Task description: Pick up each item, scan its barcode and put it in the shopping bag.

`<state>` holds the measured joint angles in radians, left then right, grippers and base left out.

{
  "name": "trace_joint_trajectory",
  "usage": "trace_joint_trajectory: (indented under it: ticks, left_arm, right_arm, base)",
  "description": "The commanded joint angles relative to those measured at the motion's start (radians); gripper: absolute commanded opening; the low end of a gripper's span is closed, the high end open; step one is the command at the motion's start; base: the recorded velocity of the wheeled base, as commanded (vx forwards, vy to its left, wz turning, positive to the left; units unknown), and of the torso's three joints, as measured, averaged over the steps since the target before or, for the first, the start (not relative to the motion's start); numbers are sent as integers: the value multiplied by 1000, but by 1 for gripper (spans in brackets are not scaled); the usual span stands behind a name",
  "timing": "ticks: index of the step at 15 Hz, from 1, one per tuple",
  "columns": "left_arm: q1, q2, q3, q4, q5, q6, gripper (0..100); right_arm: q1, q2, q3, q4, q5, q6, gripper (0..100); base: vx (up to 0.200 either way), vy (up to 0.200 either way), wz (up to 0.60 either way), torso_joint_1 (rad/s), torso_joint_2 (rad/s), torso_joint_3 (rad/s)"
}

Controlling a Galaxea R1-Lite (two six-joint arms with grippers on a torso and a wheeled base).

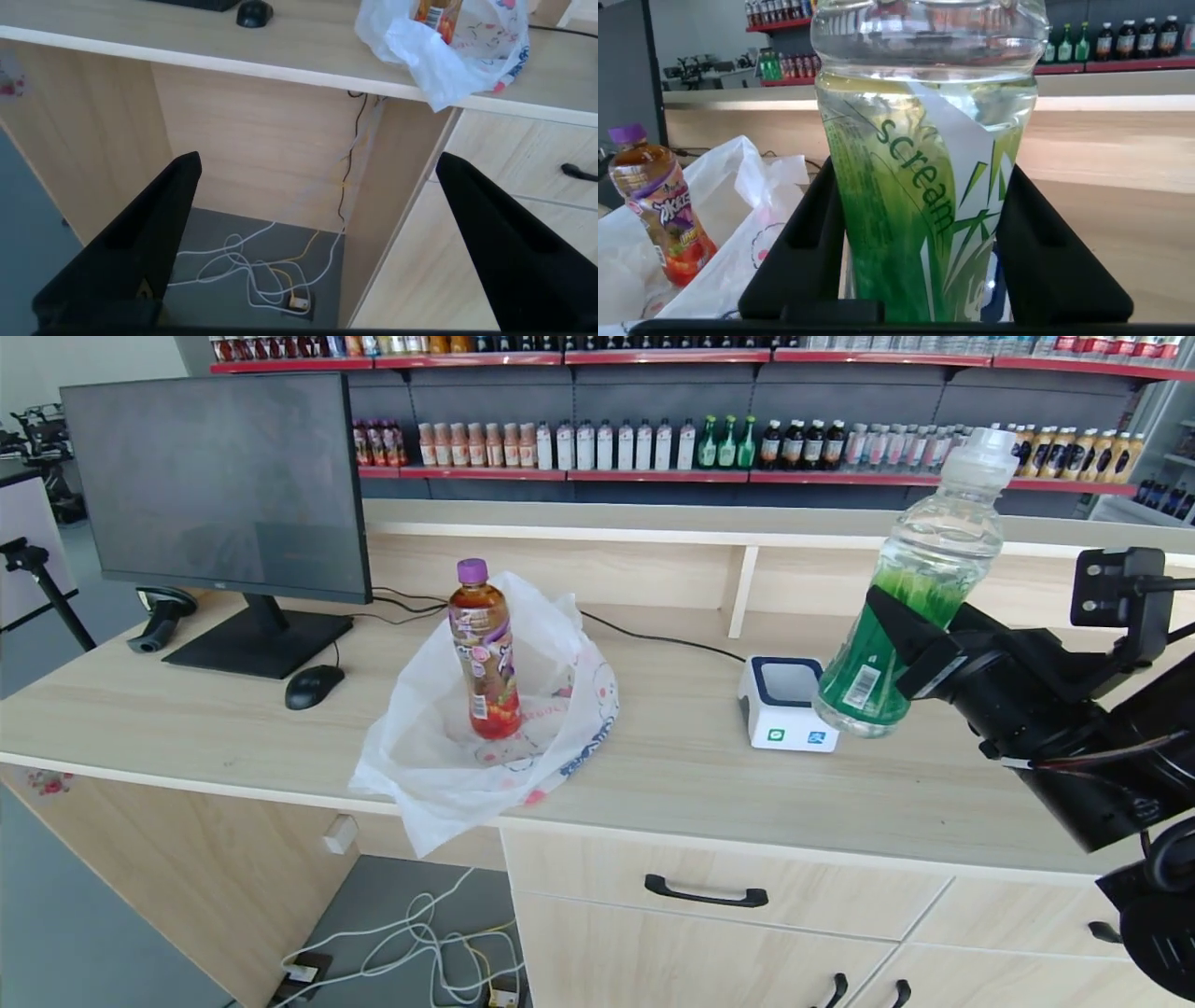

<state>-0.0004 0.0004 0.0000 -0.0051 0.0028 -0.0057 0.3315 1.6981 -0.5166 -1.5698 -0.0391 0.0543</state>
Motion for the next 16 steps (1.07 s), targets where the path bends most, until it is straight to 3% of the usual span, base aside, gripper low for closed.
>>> trace_joint_trajectory:
  ticks: [1,4,9,16]
  left_arm:
    - [0,0,0,-1,0,0,100]
    - [0,0,0,-1,0,0,100]
    - [2,1,0,-1,0,-2,100]
    - [2,1,0,-1,0,-3,100]
  right_arm:
    - [17,-2,7,-1,4,1,0]
    - [21,-8,10,-1,4,3,0]
    - [27,-20,15,-1,5,-4,0]
    - [24,110,-191,-1,56,-155,0]
  base:
    - [0,0,0,0,0,0]
    - [200,0,0,-10,-2,4]
    - [0,0,0,0,0,0]
    - [0,0,0,0,0,0]
